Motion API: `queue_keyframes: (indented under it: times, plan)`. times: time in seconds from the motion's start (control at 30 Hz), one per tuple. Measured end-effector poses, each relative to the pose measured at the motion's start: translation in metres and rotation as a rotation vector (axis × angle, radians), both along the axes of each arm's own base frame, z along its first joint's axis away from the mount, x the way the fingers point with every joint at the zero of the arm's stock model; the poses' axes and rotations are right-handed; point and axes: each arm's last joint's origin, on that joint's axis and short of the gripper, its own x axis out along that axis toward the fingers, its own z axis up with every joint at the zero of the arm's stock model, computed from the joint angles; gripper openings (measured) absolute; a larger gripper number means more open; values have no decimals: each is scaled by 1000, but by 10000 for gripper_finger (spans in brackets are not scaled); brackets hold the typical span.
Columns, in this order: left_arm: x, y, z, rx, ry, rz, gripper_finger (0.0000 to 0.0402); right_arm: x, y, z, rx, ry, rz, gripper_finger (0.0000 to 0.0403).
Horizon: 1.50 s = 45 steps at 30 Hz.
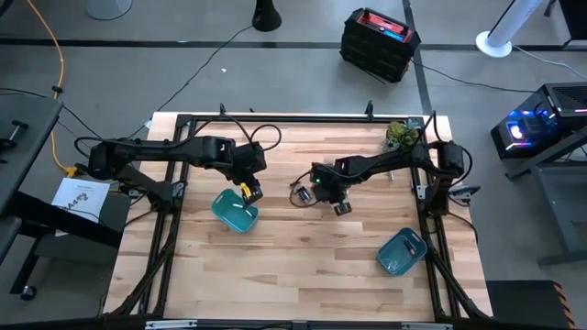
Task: Sort batteries
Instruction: Put the silver battery into the green bin
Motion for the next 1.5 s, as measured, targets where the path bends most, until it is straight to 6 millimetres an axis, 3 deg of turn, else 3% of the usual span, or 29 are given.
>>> queue_keyframes:
  times: [0.17,0.3,0.47,0.6,0.8,1.07,1.2,1.3,1.5]
  plan:
    - [0,0,0,15,0,-3,172,-8,-18,41,65,-133,-313,67]
    - [0,2,0,40,1,8,172,-40,-31,46,146,-84,-620,79]
    - [0,4,0,47,0,13,172,-94,-30,26,216,27,-963,132]
    - [2,6,1,50,-24,18,172,-124,-22,18,273,13,-1201,182]
    - [7,7,4,57,-79,19,172,-145,-16,7,253,-13,-1422,210]
    - [11,8,6,65,-135,23,172,-149,-16,-17,248,-3,-1583,181]
    - [15,13,9,72,-185,39,172,-147,-16,-16,192,22,-1550,108]
    - [18,20,16,85,-230,52,172,-142,-16,-3,151,22,-1454,29]
    - [20,36,32,139,-292,52,172,-134,-5,61,207,-59,-1303,29]
